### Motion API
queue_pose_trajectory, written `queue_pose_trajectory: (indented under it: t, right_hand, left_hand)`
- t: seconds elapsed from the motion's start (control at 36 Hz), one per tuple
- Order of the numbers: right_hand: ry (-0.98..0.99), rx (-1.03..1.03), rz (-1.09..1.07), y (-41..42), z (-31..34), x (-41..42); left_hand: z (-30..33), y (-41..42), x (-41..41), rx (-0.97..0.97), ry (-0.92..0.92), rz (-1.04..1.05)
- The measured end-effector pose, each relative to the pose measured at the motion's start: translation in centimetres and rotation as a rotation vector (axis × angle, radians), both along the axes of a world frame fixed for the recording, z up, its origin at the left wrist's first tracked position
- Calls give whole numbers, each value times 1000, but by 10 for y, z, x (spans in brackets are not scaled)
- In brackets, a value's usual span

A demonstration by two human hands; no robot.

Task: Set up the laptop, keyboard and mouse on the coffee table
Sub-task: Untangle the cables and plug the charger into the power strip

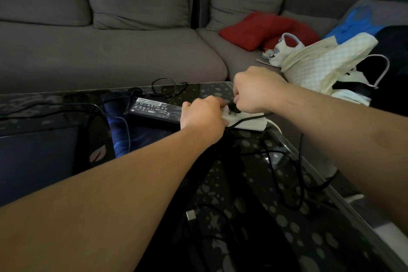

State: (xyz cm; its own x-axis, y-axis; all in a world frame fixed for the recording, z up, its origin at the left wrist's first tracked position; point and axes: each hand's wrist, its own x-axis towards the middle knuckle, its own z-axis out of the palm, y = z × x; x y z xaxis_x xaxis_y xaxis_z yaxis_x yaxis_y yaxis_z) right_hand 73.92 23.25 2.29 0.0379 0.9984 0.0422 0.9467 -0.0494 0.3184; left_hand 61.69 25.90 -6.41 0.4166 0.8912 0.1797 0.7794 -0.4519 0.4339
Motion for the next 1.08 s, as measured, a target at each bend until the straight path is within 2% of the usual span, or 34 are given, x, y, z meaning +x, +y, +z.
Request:
queue_pose_trajectory:
  t: [0.22, 0.33, 0.56, 0.69, 0.78, 0.89, 1.08]
  right_hand:
    - [-120, -58, 128, -1, 6, -20]
    - [-18, -75, 66, 3, 4, -16]
    - [40, -73, 19, 1, -1, -10]
    - [-48, -66, 53, 1, -6, -19]
    - [40, -65, 15, 0, -5, -14]
    - [-19, -74, 2, 2, -6, -18]
    - [42, -19, -11, 6, -13, -12]
  left_hand:
    - [-1, -1, -1, 45, 1, 8]
    - [-3, 0, 0, 46, -14, 3]
    - [-4, 2, -1, 70, -2, -4]
    - [-7, 3, 0, 77, 10, 1]
    - [-6, 4, -1, 86, 28, -16]
    - [-6, 3, -1, 85, 33, -24]
    - [-10, 2, -10, 95, 52, -151]
